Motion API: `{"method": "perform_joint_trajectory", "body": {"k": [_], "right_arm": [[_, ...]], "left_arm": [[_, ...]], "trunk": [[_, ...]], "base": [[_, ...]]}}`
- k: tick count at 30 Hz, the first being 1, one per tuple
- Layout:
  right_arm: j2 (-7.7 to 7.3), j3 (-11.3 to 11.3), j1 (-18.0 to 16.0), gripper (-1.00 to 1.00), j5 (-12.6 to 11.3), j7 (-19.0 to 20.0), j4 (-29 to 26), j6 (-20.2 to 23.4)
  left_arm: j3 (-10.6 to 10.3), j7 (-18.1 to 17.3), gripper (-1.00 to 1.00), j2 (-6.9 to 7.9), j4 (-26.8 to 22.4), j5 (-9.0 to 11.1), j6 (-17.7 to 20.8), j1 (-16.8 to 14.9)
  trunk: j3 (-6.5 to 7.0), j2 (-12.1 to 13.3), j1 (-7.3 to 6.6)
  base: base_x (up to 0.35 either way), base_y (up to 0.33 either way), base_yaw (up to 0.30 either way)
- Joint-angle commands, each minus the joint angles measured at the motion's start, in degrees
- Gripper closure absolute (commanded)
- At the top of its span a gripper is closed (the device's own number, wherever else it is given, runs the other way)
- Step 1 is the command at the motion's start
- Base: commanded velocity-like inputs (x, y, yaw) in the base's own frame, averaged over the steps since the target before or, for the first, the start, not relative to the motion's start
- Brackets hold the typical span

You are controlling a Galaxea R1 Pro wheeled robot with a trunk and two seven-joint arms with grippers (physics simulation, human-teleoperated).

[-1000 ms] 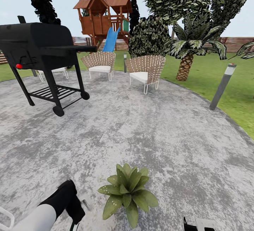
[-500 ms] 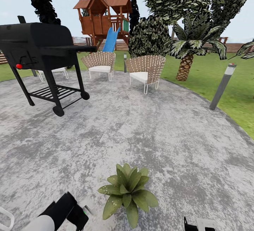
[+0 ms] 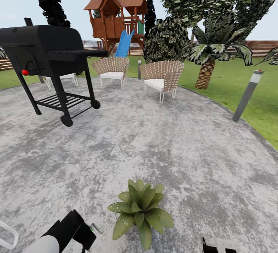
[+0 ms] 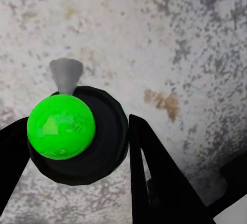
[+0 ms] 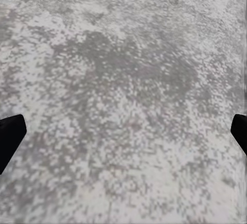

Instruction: Pick up the pesticide atomizer in the garden and spray insectifuge to fully cover both potted plants in the garden.

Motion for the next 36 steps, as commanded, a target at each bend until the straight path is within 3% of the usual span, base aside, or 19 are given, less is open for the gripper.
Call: {"method": "perform_joint_trajectory", "body": {"k": [1,6,11,23,29,36], "right_arm": [[-0.04,-0.3,-0.1,-1.0,0.7,-0.4,0.1,-0.2],[-0.01,-0.2,-0.1,-1.0,0.7,-0.4,0.2,-0.2],[0.14,-0.2,-0.1,-1.0,0.7,-0.4,0.2,-0.2],[0.25,-0.1,-0.1,-1.0,0.8,-0.3,0.3,-0.1],[0.21,-0.1,-0.1,-1.0,0.8,-0.3,0.3,-0.1],[0.29,-0.1,0.0,-1.0,0.8,-0.3,0.4,-0.1]], "left_arm": [[0.3,0.9,1.0,-0.1,-0.1,-0.2,0.4,0.0],[0.5,3.9,1.0,-0.2,0.3,0.0,0.5,0.0],[0.5,4.0,1.0,-0.28,0.4,0.1,0.7,0.0],[0.8,4.0,1.0,-0.31,0.1,0.0,1.2,-0.1],[0.1,4.0,1.0,-2.31,-0.2,-0.5,3.6,-0.9],[0.0,4.2,1.0,-2.81,-0.3,-0.6,3.0,-1.0]], "trunk": [[-0.05,0.0,-0.01],[-0.05,0.0,-0.01],[-0.05,0.0,-0.01],[-0.05,0.0,-0.01],[-0.05,0.0,-0.01],[-0.05,0.0,-0.01]], "base": [[0.0,-0.236,0.005],[-0.015,-0.264,0.001],[-0.193,-0.22,0.046],[-0.108,-0.067,0.264],[0.0,0.0,0.074],[0.0,0.0,0.001]]}}
